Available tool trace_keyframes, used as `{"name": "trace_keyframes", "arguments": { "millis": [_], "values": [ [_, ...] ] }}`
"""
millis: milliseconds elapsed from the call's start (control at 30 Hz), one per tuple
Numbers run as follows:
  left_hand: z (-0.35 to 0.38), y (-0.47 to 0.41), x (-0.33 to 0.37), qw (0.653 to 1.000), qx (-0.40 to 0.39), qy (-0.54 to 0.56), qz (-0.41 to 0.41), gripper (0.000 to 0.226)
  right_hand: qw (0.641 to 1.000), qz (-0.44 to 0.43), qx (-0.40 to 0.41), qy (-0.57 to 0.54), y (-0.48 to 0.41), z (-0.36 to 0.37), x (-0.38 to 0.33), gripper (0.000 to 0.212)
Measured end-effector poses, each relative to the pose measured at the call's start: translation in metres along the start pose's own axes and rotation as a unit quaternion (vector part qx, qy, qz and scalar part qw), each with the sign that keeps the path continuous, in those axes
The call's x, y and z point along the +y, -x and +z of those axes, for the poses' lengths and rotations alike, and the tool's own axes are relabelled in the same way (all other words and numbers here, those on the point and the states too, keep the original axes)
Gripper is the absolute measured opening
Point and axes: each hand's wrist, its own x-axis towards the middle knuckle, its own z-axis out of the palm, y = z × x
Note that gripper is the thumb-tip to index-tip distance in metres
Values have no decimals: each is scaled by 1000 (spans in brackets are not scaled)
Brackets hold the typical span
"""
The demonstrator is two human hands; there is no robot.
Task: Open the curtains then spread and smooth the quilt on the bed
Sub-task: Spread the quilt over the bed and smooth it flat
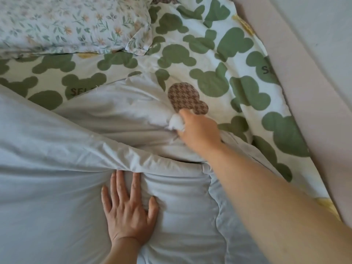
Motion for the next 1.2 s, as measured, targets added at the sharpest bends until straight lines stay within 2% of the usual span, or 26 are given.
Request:
{"name": "trace_keyframes", "arguments": {
  "millis": [67, 133, 200, 233, 333, 433, 500, 567, 600, 633, 667, 733, 800, 833, 900, 967, 1000, 1067, 1200],
  "values": [
    [0, 1, 0, 1000, 6, 6, 0, 83, 993, 57, 102, 18, -19, -28, 35, 19],
    [0, 0, 0, 1000, 7, 12, 5, 85, 972, 168, 165, 22, -43, -69, 84, 25],
    [0, -2, 0, 1000, 5, 17, 10, 85, 949, 265, 171, 21, -56, -99, 118, 37],
    [0, -2, -1, 1000, 4, 17, 8, 85, 948, 279, 154, 22, -59, -99, 123, 42],
    [-1, -3, 3, 1000, -5, 16, -1, 86, 956, 256, 141, 4, -53, -63, 103, 55],
    [0, -4, 1, 1000, -16, 8, 4, 86, 958, 230, 164, 51, -32, -22, 63, 71],
    [0, -3, 0, 1000, -22, 0, 6, 86, 982, 88, 165, 20, -6, -1, 29, 70],
    [-1, -2, 0, 1000, -25, -1, 5, 87, 990, -100, 83, 44, 23, 23, 10, 68],
    [-1, -2, 0, 1000, -24, -1, 4, 87, 985, -143, 27, 95, 33, 31, 14, 67],
    [-1, -2, 0, 1000, -23, -2, 4, 87, 984, -128, -17, 126, 35, 31, 29, 67],
    [-1, -2, 0, 1000, -23, -3, 4, 86, 987, -58, -44, 141, 34, 27, 51, 68],
    [0, -2, 0, 1000, -28, -5, 5, 86, 974, 137, -57, 172, 27, 13, 94, 71],
    [0, -2, -1, 1000, -29, -4, 4, 86, 949, 245, -39, 196, 18, -2, 110, 70],
    [0, -1, -1, 1000, -28, -3, 4, 86, 948, 247, -11, 199, 16, -1, 104, 68],
    [0, -1, -1, 1000, -23, -1, 4, 86, 971, 174, 56, 152, 18, 10, 72, 66],
    [-1, -2, 1, 1000, -21, 1, 3, 85, 990, 75, 62, 107, 32, 32, 41, 69],
    [-1, -1, 2, 1000, -22, 1, 2, 85, 991, 55, 42, 111, 41, 42, 32, 72],
    [-2, -1, 2, 1000, -27, -3, -2, 83, 989, 76, 23, 125, 49, 57, 28, 76],
    [-2, -1, 1, 1000, -28, -9, -1, 82, 987, 82, 41, 135, 46, 64, 29, 75]
  ]
}}
